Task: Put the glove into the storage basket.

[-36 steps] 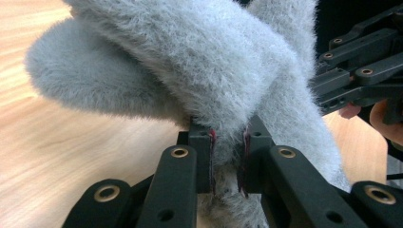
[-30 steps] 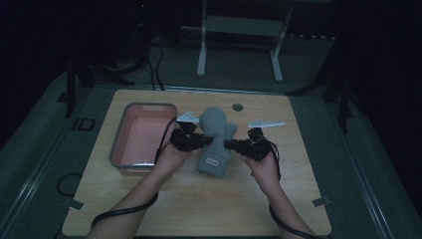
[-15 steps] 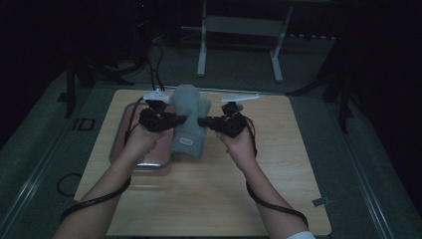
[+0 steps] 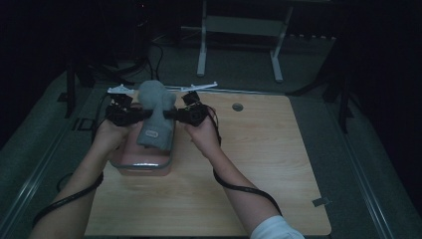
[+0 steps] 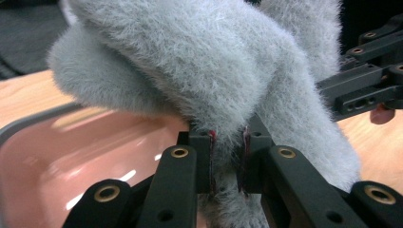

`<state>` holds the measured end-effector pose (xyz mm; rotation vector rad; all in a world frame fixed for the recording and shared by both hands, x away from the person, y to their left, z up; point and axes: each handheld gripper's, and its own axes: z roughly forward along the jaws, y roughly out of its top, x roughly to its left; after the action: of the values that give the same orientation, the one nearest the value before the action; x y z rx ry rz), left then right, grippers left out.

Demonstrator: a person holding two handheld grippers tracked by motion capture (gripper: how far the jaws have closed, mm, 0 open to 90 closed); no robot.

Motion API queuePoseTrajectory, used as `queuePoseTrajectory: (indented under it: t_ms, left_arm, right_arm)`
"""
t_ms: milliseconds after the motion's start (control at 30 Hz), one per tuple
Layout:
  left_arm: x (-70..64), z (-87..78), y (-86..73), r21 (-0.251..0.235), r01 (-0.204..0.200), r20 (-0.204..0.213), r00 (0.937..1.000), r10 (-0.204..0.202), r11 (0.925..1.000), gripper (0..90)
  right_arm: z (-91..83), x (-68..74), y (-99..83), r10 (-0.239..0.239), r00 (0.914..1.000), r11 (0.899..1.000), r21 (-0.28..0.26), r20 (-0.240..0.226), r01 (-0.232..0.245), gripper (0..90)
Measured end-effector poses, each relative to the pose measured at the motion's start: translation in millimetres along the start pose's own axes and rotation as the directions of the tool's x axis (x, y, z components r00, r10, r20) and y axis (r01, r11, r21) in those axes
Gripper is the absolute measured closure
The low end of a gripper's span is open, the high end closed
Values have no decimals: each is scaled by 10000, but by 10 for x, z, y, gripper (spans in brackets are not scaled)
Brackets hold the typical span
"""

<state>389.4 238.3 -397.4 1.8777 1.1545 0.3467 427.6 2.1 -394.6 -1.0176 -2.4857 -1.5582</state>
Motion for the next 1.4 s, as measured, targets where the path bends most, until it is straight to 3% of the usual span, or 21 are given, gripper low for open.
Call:
queuePoseTrajectory:
  t_ms: [100, 300, 533, 800, 967, 1033, 1133, 1200, 1267, 1400]
  left_arm:
    - [124, 36, -113, 240, 250, -238, 9994, -244, 9994, 803]
    - [290, 216, -333, 753, 854, -609, 9949, -809, 9935, 803]
    - [381, 481, -537, 1699, 1402, -1128, 9861, -1221, 9754, 801]
    - [388, 667, -583, 2711, 1459, -1790, 9788, -991, 9514, 799]
    - [387, 774, -600, 3124, 1499, -1949, 9766, -912, 9380, 797]
    - [394, 796, -609, 3177, 1510, -1994, 9758, -897, 9361, 794]
    - [407, 813, -614, 3348, 1455, -2041, 9758, -791, 9310, 768]
    - [426, 813, -617, 3401, 1585, -2120, 9732, -887, 9269, 717]
    - [441, 807, -619, 3359, 1726, -2250, 9693, -990, 9260, 649]
    - [445, 766, -596, 3067, 1739, -2594, 9612, -936, 9358, 477]
  right_arm:
    - [209, 2, -32, -68, 9999, 9996, 273, 92, 66, 817]
    - [547, -55, -170, 226, 9990, 9962, 838, 387, -258, 817]
    - [856, -127, -355, 227, 9934, 9836, 1756, 1124, -423, 816]
    - [1085, -133, -445, -7, 9819, 9630, 2649, 1892, -503, 816]
    - [1138, -119, -419, -278, 9749, 9521, 3031, 2208, -416, 802]
    - [1162, -117, -409, -393, 9717, 9437, 3283, 2328, -405, 776]
    - [1178, -124, -406, -529, 9708, 9410, 3370, 2340, -299, 708]
    - [1169, -134, -399, -497, 9709, 9446, 3267, 2345, -305, 629]
    - [1141, -136, -379, -519, 9712, 9469, 3205, 2327, -262, 606]
    - [1038, -123, -313, -524, 9770, 9581, 2862, 2066, -92, 542]
